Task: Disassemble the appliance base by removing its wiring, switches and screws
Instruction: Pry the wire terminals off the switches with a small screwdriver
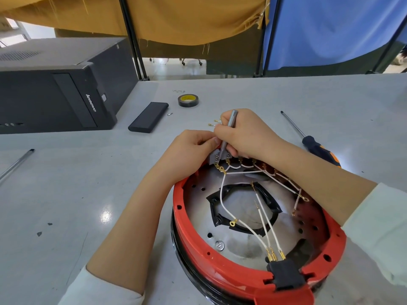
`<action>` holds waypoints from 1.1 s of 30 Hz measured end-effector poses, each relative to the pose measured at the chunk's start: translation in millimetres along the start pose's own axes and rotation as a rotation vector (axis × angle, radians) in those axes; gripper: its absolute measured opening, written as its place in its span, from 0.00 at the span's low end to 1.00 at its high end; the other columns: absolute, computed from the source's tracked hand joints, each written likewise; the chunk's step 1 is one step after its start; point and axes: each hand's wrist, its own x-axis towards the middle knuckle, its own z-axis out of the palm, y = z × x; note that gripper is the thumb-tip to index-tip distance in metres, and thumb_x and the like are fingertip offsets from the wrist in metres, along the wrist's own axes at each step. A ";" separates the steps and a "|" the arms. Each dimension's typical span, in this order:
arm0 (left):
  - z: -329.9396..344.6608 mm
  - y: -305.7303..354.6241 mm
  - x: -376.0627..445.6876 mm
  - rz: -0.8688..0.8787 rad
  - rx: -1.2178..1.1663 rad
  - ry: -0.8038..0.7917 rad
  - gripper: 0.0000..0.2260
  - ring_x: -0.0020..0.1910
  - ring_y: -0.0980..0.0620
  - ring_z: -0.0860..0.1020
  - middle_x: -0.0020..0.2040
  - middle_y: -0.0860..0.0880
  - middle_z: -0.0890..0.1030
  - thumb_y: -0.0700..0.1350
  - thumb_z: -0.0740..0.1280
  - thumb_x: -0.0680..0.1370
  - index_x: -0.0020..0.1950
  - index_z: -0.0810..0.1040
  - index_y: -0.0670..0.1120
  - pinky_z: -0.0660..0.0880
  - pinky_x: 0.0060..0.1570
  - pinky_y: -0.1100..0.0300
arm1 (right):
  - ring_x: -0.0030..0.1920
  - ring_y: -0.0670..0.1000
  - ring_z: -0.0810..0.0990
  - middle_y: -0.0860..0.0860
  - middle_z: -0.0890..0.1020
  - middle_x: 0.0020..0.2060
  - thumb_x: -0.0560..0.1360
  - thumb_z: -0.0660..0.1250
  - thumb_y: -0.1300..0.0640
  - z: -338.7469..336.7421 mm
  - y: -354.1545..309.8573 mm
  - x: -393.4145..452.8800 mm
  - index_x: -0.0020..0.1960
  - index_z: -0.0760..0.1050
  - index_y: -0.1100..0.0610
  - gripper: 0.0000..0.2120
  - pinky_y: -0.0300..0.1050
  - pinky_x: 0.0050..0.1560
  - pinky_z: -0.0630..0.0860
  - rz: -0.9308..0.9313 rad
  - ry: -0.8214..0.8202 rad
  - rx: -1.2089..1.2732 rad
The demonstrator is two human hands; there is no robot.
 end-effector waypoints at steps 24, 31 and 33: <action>0.6 -2.2 1.2 -0.019 -0.146 -0.020 0.10 0.48 0.66 0.79 0.49 0.60 0.83 0.49 0.63 0.79 0.56 0.82 0.54 0.71 0.47 0.76 | 0.20 0.43 0.71 0.51 0.77 0.20 0.72 0.69 0.54 -22.0 19.1 -35.9 0.29 0.65 0.54 0.17 0.32 0.24 0.68 -0.075 0.277 -0.042; 0.1 -1.6 0.7 -0.031 -0.141 -0.020 0.10 0.49 0.63 0.80 0.49 0.59 0.83 0.50 0.63 0.79 0.56 0.82 0.53 0.73 0.53 0.68 | 0.18 0.46 0.69 0.54 0.77 0.22 0.75 0.67 0.54 -17.9 17.1 -37.4 0.31 0.64 0.54 0.17 0.36 0.22 0.66 -0.101 0.204 -0.014; 0.0 -1.5 0.6 -0.026 -0.132 -0.024 0.10 0.49 0.62 0.80 0.48 0.58 0.84 0.50 0.63 0.79 0.56 0.82 0.54 0.73 0.52 0.67 | 0.18 0.44 0.69 0.53 0.75 0.22 0.75 0.66 0.56 -15.8 16.0 -37.5 0.31 0.63 0.55 0.17 0.35 0.22 0.65 -0.104 0.196 -0.022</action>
